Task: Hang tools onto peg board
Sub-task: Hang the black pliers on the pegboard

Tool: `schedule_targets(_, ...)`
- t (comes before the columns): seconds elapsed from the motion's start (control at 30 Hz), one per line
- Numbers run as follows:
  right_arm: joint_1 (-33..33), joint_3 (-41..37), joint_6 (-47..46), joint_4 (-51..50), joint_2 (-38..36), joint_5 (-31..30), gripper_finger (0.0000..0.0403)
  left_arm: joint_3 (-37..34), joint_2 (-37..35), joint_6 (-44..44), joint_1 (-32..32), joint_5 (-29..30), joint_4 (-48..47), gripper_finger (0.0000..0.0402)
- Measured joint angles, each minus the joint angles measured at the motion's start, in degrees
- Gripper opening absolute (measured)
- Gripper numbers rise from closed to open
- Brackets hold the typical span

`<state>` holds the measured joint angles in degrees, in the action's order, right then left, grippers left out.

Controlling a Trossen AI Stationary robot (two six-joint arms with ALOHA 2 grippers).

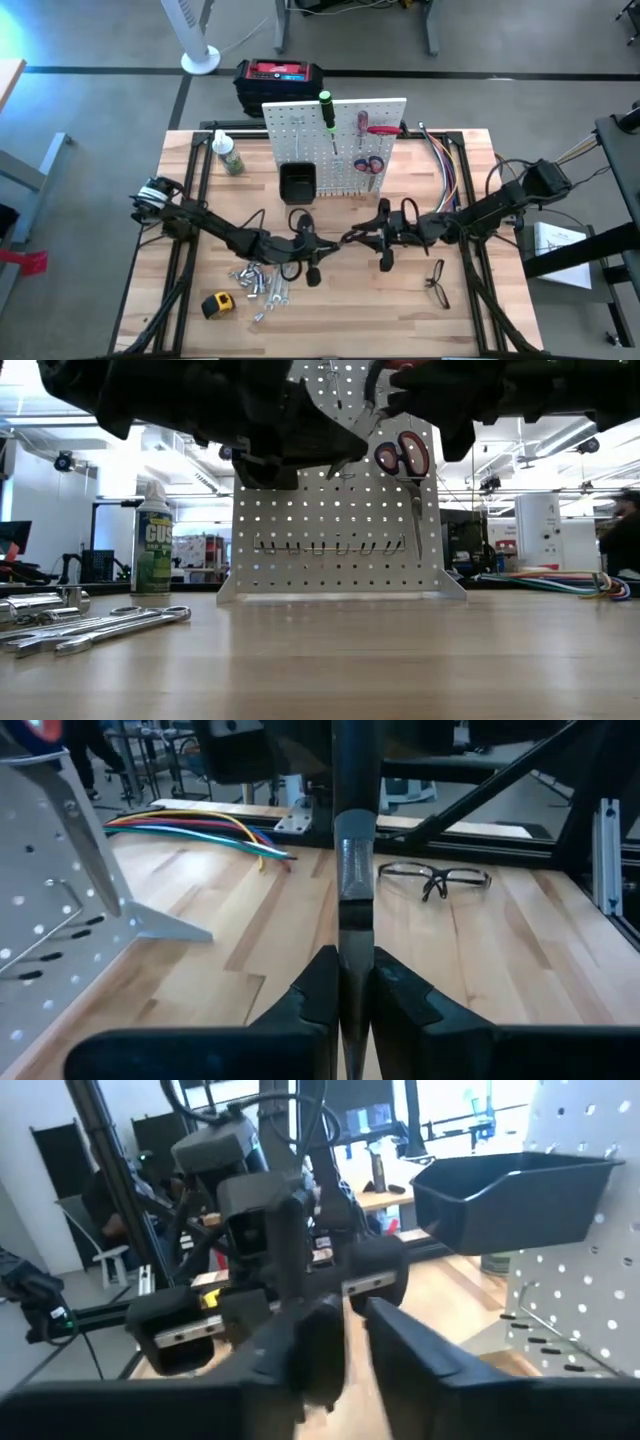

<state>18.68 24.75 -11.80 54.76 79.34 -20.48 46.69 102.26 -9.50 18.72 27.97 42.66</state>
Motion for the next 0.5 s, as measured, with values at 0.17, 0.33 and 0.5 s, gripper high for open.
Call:
schedule_targets(0.17, 0.0, -0.11, 1.23, 0.01, -0.75, 0.06, 0.0016, 0.07, -0.07, 0.56, -0.23, -0.27, 1.83, 0.0022)
schedule_targets(0.33, 0.04, 0.27, 2.46, -0.4, -1.19, 0.03, 0.0017, 0.08, -0.11, -0.47, -0.78, -1.46, 2.15, 0.0024)
schedule_targets(0.5, 0.04, 1.16, 3.39, -2.62, -1.43, 0.01, 0.0017, 0.16, -0.11, -1.42, -0.83, -1.62, 2.33, 0.0064)
